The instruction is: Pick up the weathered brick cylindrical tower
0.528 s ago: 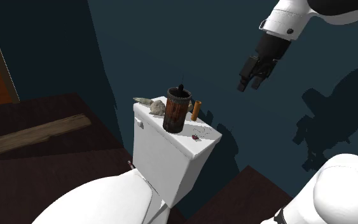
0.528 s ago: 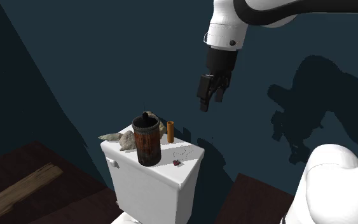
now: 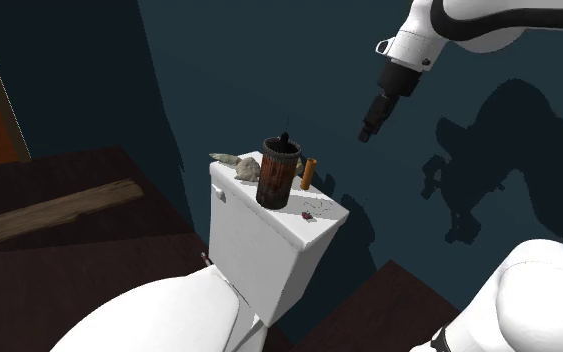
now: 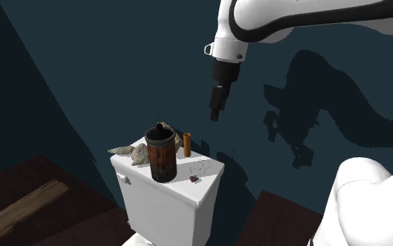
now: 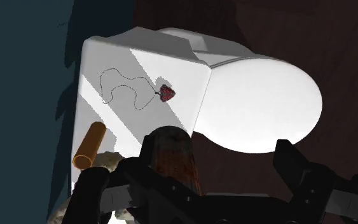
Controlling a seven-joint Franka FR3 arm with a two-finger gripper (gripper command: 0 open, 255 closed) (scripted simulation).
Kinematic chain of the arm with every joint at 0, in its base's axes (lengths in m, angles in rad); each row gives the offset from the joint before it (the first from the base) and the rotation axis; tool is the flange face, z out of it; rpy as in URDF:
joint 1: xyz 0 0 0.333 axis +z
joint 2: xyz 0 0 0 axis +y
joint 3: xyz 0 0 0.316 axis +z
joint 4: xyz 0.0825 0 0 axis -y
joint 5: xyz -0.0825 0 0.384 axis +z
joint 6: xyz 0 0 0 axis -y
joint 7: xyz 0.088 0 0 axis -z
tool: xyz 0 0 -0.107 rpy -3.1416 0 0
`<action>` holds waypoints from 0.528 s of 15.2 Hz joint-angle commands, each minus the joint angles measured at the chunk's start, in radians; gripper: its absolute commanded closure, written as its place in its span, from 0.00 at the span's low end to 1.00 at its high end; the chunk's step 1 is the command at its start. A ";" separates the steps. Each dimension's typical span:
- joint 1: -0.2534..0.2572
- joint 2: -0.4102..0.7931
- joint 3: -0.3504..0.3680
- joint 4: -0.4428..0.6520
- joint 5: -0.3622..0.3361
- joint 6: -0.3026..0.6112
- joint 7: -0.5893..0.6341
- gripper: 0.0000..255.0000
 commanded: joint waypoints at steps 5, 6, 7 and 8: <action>0.084 0.230 -0.112 0.147 0.013 0.085 -0.371 0.00; 0.096 0.270 -0.126 0.176 0.022 0.094 -0.431 0.00; 0.109 0.311 -0.139 0.206 0.033 0.102 -0.491 0.00; 0.120 0.351 -0.150 0.238 0.045 0.108 -0.550 0.00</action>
